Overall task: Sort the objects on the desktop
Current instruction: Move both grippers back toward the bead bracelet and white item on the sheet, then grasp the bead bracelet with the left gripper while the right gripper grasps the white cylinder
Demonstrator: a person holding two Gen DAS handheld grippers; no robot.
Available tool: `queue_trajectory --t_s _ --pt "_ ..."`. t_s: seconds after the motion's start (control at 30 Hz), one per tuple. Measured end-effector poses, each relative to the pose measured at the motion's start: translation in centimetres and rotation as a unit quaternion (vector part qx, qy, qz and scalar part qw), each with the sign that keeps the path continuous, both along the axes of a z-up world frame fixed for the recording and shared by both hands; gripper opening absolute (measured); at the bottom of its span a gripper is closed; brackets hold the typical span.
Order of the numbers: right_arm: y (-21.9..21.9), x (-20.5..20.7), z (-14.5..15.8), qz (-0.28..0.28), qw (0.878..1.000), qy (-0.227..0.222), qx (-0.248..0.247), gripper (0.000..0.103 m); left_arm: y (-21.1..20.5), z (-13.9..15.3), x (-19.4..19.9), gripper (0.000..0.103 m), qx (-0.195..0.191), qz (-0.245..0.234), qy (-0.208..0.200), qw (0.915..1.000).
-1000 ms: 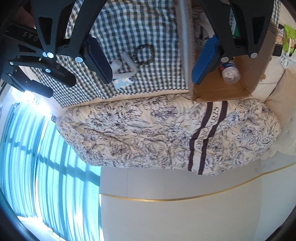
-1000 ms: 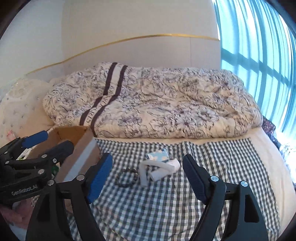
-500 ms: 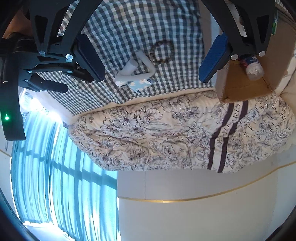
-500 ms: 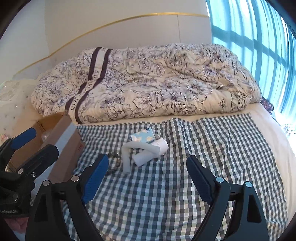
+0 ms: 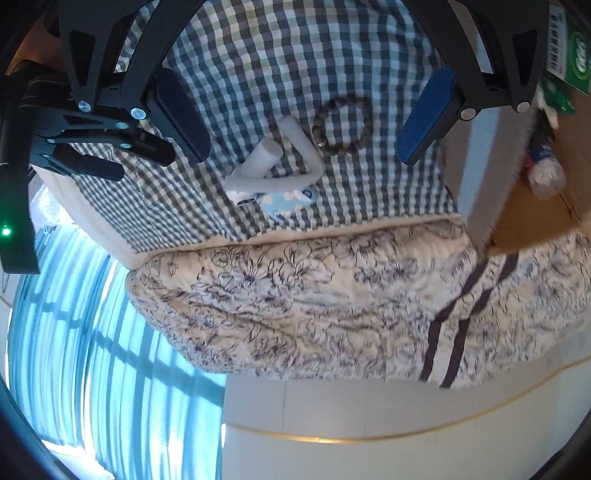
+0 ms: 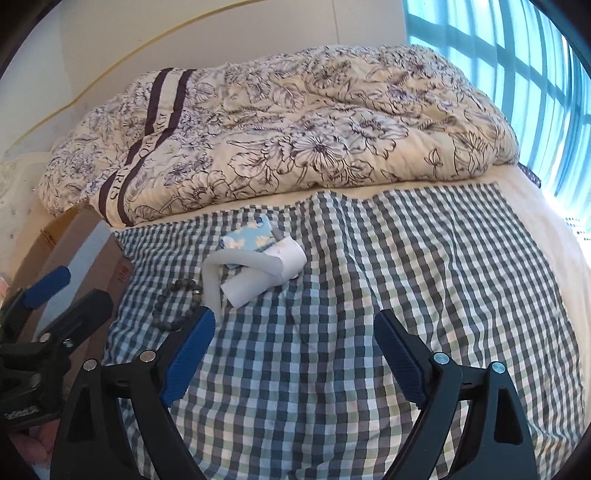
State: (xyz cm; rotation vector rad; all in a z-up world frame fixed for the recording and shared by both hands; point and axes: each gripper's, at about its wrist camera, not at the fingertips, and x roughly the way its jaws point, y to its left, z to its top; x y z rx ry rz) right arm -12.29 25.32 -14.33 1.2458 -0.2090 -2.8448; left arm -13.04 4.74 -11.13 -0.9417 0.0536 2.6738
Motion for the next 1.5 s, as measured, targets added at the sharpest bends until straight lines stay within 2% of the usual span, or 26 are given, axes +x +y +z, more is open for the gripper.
queue_trajectory --t_s 0.27,0.5,0.7,0.9,0.97,1.03,1.07,1.3,1.5 --pt "-0.4 -0.8 -1.7 0.006 1.000 -0.019 0.000 0.088 -0.2 -3.9 -2.2 0.102 -0.030 0.044 -0.022 0.9983" --pt "-0.9 -2.1 -2.9 0.011 0.999 -0.033 -0.007 0.088 -0.7 -7.7 -4.1 0.089 -0.056 0.072 -0.050 0.9946" --pt "-1.3 -3.2 -4.1 0.017 0.999 -0.044 -0.012 0.088 -0.7 -10.1 -5.5 0.087 -0.068 0.083 -0.077 0.9913" --pt "-1.5 -4.4 -5.5 0.017 0.998 -0.057 -0.024 0.088 -0.7 -11.4 -6.6 0.086 -0.069 0.083 -0.094 0.9897" --pt "-1.6 -5.0 -6.0 0.018 0.998 -0.062 -0.027 0.088 -0.7 -11.8 -7.0 0.079 -0.066 0.081 -0.101 0.9893" --pt "-1.9 -5.7 -6.5 0.021 0.997 -0.068 -0.031 0.088 -0.6 -12.2 -7.2 0.062 -0.066 0.076 -0.109 0.9890" --pt "-2.0 -5.9 -6.7 0.023 0.997 -0.070 -0.031 0.088 -0.5 -12.3 -7.3 0.058 -0.068 0.073 -0.110 0.9889" --pt "-2.7 -8.0 -8.1 0.018 0.996 -0.076 -0.035 0.088 0.3 -12.4 -7.3 0.040 -0.078 0.057 -0.098 0.9905" --pt "-3.2 -9.4 -8.4 0.010 0.997 -0.069 -0.043 0.089 0.3 -12.3 -6.9 0.025 -0.062 0.048 -0.083 0.9935"
